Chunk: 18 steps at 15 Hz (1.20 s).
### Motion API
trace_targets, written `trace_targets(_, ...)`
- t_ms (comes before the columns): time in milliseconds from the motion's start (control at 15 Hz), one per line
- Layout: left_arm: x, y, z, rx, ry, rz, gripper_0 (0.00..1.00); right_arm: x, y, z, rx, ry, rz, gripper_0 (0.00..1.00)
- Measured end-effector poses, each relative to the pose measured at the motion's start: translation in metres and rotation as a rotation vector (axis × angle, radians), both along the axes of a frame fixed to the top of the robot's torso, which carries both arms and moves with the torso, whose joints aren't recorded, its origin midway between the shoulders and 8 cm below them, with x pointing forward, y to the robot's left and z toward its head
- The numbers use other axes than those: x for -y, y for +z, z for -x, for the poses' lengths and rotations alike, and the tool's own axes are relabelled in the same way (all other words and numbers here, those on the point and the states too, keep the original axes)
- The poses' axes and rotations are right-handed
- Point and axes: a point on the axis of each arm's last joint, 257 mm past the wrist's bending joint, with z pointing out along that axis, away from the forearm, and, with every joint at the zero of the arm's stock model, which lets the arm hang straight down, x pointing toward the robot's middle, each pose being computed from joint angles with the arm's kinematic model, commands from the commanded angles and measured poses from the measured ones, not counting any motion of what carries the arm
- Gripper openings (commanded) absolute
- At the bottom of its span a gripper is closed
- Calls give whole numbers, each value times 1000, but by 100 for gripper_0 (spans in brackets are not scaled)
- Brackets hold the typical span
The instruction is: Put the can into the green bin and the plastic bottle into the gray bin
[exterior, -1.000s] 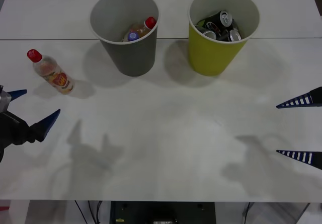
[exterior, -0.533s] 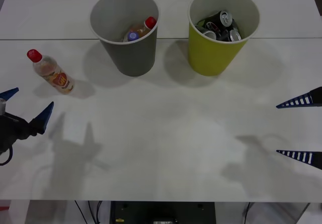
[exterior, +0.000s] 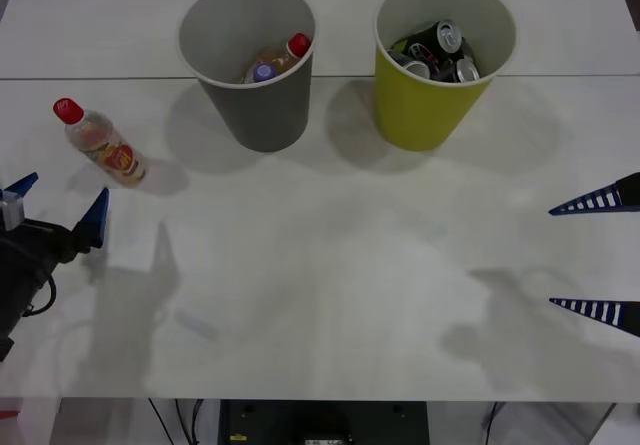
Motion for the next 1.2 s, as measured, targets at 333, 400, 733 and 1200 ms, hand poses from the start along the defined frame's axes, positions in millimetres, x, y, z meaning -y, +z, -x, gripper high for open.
trace_targets(333, -2, -6, -19, 15, 38, 19, 100, 0, 0, 0, 0, 0, 0, 100)
trace_targets(400, -1, -5, -23, 20, 42, 21, 100, 0, 0, 0, 0, 0, 0, 100)
trace_targets(733, 10, -4, -37, 26, 30, 29, 100, 0, 0, 0, 0, 0, 0, 100)
trace_targets(1200, 17, -7, -67, 13, 18, 6, 100, 0, 0, 0, 0, 0, 0, 100)
